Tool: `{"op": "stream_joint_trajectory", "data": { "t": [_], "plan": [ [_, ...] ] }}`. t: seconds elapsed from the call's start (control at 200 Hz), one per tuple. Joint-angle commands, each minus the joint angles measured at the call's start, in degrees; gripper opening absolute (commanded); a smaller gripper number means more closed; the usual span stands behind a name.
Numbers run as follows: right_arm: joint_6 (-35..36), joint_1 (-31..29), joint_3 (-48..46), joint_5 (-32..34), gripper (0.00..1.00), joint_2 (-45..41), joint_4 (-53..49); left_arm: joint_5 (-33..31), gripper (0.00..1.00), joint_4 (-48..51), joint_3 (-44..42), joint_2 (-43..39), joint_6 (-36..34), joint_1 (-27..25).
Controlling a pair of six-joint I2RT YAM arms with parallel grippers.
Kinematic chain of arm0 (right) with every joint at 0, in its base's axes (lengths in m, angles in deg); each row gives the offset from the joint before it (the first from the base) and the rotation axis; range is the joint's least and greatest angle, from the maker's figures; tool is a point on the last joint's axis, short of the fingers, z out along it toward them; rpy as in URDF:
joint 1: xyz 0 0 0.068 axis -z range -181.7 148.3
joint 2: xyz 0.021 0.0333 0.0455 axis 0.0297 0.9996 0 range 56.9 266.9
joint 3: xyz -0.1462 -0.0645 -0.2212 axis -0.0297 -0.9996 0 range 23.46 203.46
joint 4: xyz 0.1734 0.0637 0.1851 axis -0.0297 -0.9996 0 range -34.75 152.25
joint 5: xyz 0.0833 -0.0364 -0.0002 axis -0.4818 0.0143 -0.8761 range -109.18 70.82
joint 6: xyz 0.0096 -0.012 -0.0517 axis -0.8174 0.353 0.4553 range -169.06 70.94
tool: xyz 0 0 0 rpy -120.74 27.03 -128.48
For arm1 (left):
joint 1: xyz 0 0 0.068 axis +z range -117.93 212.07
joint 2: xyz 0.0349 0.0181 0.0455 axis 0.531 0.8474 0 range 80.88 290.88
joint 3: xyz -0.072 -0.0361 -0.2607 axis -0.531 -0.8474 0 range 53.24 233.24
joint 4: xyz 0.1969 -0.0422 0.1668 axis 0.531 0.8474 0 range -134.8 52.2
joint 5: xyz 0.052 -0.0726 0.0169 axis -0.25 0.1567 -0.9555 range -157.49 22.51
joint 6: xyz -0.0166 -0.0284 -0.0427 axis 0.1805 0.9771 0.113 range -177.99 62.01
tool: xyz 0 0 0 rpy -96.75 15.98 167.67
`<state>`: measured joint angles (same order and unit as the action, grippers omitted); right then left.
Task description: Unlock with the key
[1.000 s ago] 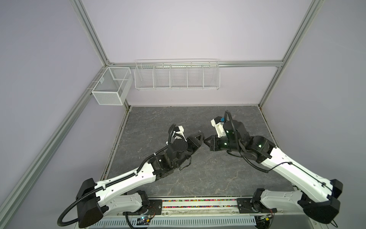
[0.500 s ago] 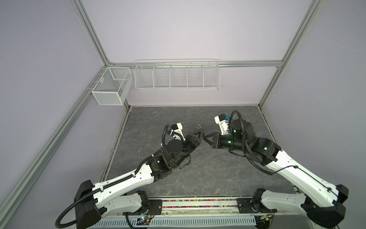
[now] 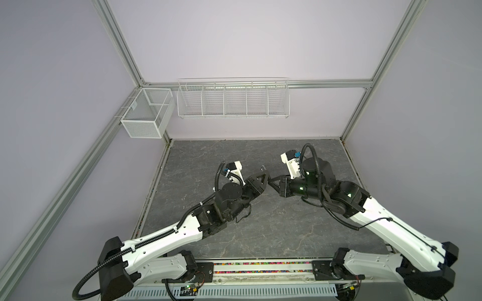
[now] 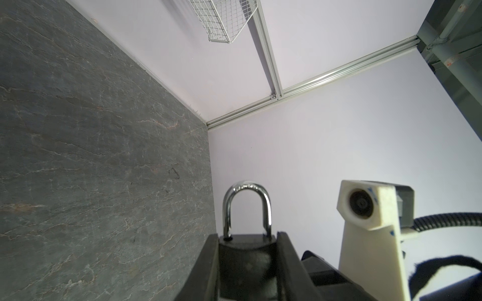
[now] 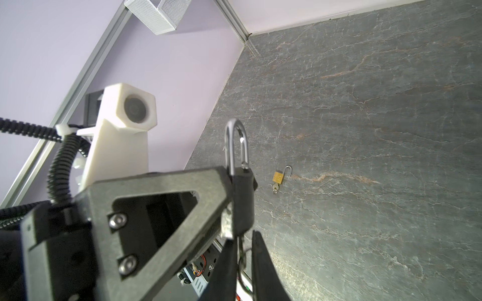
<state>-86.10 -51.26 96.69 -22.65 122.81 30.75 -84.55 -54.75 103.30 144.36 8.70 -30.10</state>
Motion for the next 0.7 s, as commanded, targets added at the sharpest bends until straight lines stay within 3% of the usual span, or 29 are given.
{"op": "stream_joint_trajectory", "data": {
  "t": [0.0, 0.17, 0.405, 0.505, 0.695],
  "plan": [
    [2.26, -0.31, 1.09, 2.08, 0.25, 0.54, 0.8, 0.89, 0.01, -0.92, 1.11, 0.12, -1.57, -0.58],
    [3.43, -0.28, 1.25, 4.05, 0.29, -0.87, -3.44, -1.07, 0.01, 1.27, 2.88, 0.26, -4.12, -0.39],
    [8.35, -0.3, 5.32, 13.35, 0.51, -3.95, -12.65, -6.81, 0.0, 4.43, 2.0, -1.03, -14.21, -0.31],
    [10.93, -0.25, 8.06, 14.67, 0.62, -2.73, -15.54, -7.26, 0.0, 1.54, 0.12, -1.43, -20.32, -0.32],
    [14.03, -0.24, 15.69, 15.24, 0.72, 3.29, -21.59, -1.85, 0.0, -10.61, -4.81, -1.48, -40.46, -0.39]
  ]
}}
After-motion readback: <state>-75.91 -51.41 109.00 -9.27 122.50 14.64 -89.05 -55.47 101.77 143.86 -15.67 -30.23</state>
